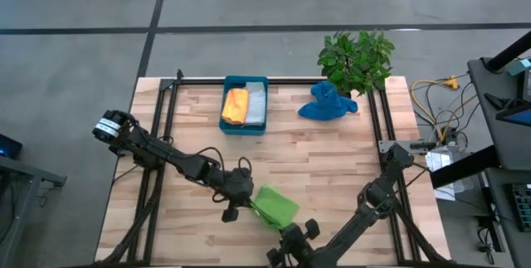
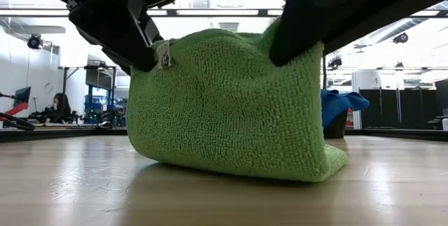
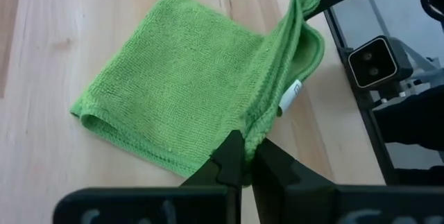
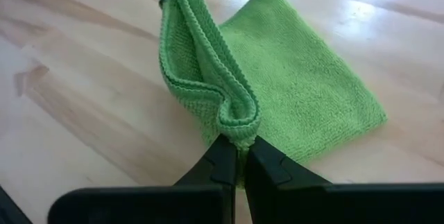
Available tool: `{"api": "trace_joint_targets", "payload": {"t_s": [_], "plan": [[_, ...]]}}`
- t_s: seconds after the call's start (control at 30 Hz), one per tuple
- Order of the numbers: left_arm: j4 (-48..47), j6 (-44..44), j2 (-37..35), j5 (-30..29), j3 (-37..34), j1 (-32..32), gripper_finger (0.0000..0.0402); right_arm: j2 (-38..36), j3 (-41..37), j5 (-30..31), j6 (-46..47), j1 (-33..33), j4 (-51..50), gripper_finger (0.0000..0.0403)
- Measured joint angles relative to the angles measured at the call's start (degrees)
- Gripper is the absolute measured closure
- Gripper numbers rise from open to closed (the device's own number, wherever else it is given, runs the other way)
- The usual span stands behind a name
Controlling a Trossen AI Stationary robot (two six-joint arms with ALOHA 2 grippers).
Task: Fold microfiber towels
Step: Fold the green microfiber cloth
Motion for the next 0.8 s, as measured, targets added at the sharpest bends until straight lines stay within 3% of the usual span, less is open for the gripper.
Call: {"api": "trace_joint_targets", "payload": {"t_s": [0.27, 0.37, 0.5, 0.6, 0.8], "plan": [[0.00, 1.39, 0.00, -0.05, 0.02, 0.02, 0.0401, -1.60, -1.53, -0.29, 0.41, -0.01, 3.51, 0.0395], [0.00, 1.43, 0.00, -0.03, -0.01, 0.02, 0.0401, -3.51, -3.95, -1.80, -7.59, -0.64, 10.32, 0.0395], [-0.17, 1.45, 0.00, -0.09, -0.01, 0.02, 0.0401, -5.94, -9.46, -8.29, -22.89, -3.18, 25.38, 0.0395], [-0.25, 1.43, 0.00, -0.44, -0.01, 0.09, 0.0401, -8.07, -15.19, -10.08, -28.55, -4.71, 35.21, 0.0395], [-0.22, 0.97, 0.00, -0.56, -0.03, 0.13, 0.0401, -16.62, -27.91, -4.26, -24.36, -4.56, 39.38, 0.0395]]}}
